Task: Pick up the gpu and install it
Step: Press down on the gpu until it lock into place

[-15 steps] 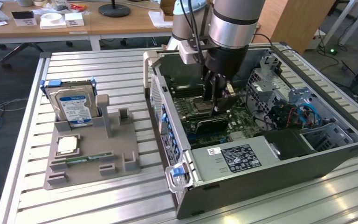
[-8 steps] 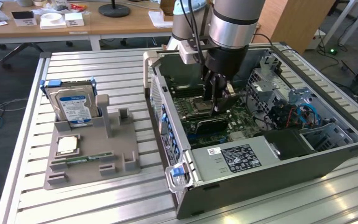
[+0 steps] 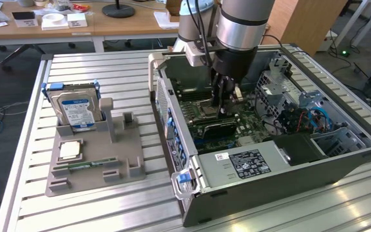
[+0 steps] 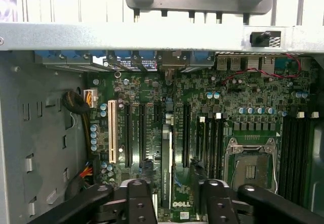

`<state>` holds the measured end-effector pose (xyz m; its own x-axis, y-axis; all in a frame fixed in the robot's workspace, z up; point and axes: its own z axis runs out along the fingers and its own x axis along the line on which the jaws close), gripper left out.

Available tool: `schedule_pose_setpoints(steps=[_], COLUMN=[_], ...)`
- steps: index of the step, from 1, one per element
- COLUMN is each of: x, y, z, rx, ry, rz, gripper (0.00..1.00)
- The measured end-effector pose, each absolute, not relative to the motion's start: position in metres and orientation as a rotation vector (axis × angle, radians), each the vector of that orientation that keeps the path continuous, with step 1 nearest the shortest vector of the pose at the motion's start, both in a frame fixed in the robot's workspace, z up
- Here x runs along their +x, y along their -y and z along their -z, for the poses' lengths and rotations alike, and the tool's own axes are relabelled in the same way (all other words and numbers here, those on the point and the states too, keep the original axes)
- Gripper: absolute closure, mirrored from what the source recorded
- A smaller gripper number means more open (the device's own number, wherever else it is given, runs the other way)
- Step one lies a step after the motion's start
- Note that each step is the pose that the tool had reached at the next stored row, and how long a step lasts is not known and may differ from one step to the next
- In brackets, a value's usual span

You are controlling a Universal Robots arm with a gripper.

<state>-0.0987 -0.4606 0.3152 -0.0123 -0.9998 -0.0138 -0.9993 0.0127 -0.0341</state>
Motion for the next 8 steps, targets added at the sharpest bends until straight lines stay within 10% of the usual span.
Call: schedule_pose_setpoints(steps=[8], x=[-0.0988], y=[0.4606], z=[-0.3151], rx=[-2.184], ry=[-2.211], rz=[0.023], gripper=[0.86])
